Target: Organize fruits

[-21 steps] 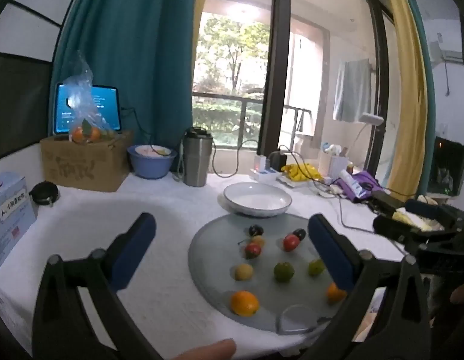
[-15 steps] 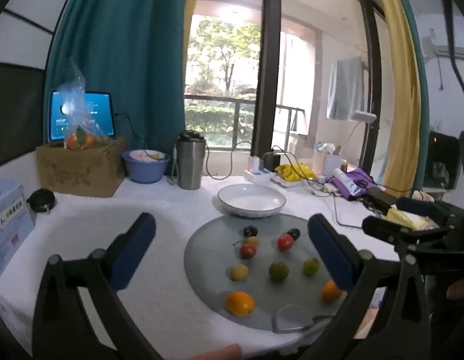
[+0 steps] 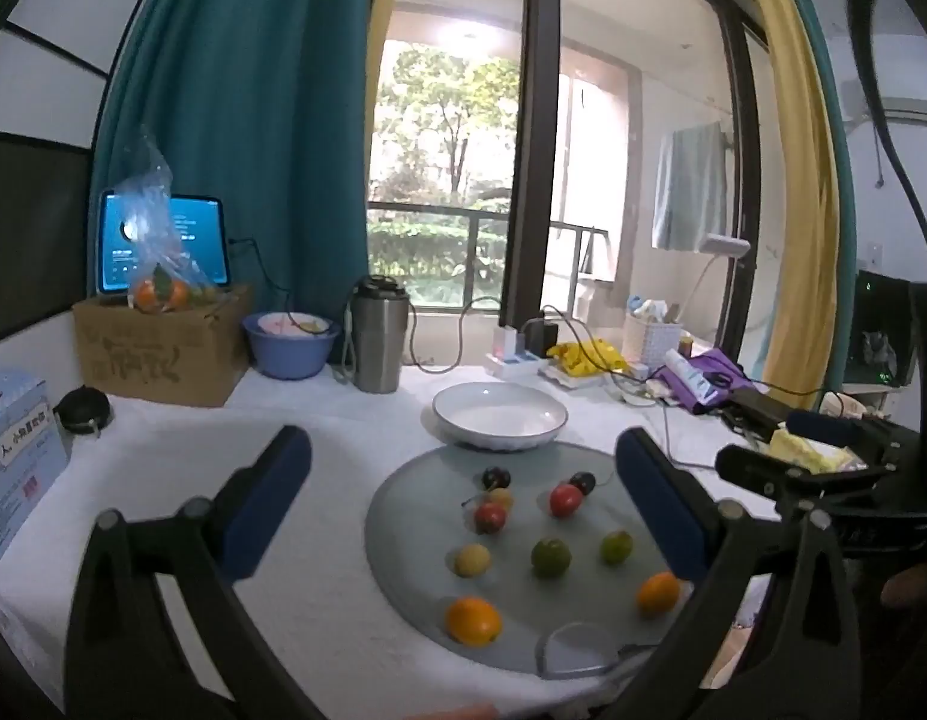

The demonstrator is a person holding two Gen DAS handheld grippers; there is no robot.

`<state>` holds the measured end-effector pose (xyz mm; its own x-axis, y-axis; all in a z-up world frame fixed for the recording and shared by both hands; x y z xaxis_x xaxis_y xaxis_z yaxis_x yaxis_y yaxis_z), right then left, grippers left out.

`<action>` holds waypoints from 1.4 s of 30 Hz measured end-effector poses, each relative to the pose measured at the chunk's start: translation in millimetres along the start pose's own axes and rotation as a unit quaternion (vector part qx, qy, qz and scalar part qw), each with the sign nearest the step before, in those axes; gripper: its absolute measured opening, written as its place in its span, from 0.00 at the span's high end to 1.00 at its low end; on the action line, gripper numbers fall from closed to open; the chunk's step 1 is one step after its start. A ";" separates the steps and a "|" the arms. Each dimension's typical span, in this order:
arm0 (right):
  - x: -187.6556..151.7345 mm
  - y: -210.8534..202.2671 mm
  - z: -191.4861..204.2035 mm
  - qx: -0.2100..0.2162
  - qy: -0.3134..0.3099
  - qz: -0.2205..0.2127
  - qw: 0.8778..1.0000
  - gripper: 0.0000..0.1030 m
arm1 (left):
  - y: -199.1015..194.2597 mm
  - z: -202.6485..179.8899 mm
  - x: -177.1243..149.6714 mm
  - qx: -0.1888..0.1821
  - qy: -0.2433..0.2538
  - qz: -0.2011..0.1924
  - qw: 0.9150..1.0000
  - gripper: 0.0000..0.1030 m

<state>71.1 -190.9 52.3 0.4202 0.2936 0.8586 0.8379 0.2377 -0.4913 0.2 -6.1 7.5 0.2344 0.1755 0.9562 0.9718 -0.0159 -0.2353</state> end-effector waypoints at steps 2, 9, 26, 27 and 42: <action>0.9 -0.9 2.3 -0.001 -0.001 0.000 1.000 0.03 | -0.7 0.7 0.1 -0.001 0.000 -0.001 1.000 0.01; 1.8 -1.4 3.3 0.002 -0.008 0.001 1.000 0.03 | -1.4 2.7 4.3 -0.004 0.001 -0.004 1.000 0.01; 0.7 0.6 3.9 -0.002 -0.008 0.004 1.000 0.03 | 0.9 0.3 -2.4 -0.007 -0.002 -0.004 1.000 0.01; 0.4 0.7 4.6 -0.002 -0.009 0.004 1.000 0.03 | 0.6 0.6 -2.7 -0.007 -0.003 -0.003 1.000 0.01; -2.7 0.3 9.6 0.000 -0.012 0.006 1.000 0.03 | -1.1 0.7 -5.8 -0.011 -0.003 0.003 1.000 0.01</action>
<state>66.9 -182.7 48.4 0.4225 0.3182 0.8486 0.8328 0.2331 -0.5021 -2.2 -6.3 2.0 0.2396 0.1818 0.9537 0.9708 -0.0388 -0.2365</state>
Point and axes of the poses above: each gripper's, at about its wrist camera, not at the fingertips, and y roughly the way its jaws point, z to its left, x to its top, the point moved 1 cm from there along y, roughly the way its jaws point, and after that the axes turned 4 degrees about -y, right-handed, at the moved point
